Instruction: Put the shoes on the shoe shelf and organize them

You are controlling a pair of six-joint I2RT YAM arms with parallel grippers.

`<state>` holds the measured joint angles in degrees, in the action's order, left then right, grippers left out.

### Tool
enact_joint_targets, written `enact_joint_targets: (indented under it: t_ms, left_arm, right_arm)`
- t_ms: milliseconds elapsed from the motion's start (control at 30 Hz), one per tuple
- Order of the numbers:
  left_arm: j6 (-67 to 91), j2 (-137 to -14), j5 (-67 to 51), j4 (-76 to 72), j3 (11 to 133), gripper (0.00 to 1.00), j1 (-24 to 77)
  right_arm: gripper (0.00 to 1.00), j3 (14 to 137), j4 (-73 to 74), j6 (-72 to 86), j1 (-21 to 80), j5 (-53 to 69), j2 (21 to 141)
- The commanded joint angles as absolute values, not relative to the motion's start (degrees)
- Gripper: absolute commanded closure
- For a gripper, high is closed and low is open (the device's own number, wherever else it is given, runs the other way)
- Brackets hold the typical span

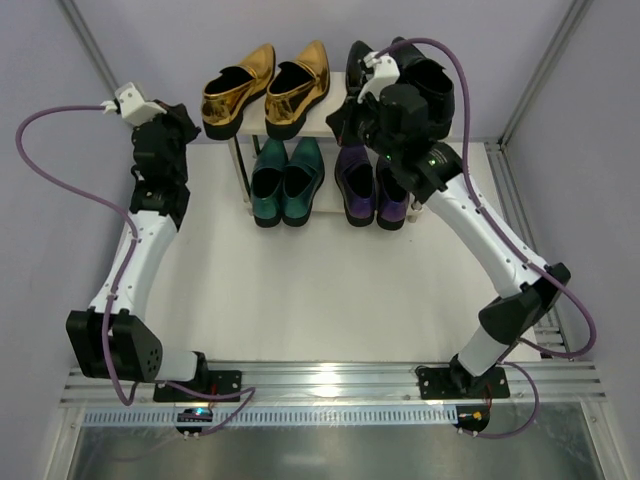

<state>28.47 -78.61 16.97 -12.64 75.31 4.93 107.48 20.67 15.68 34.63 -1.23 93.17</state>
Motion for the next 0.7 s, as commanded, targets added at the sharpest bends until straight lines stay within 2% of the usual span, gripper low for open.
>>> enact_joint_targets:
  t_ms: [0,300,667]
  left_arm:
    - [28.7,-79.9,13.7,-15.7,77.1,1.00,4.3]
    - [31.4,-83.1,10.6,-17.3,77.5,0.99,3.2]
    - [38.6,-85.7,2.3,-20.0,78.4,1.00,3.3]
  right_arm:
    - [0.96,116.2,23.5,16.7,34.8,-9.0,97.1]
    - [0.96,131.6,30.8,16.5,34.8,-10.5,109.8]
    - [0.96,132.7,31.0,16.7,34.8,-11.5,114.3]
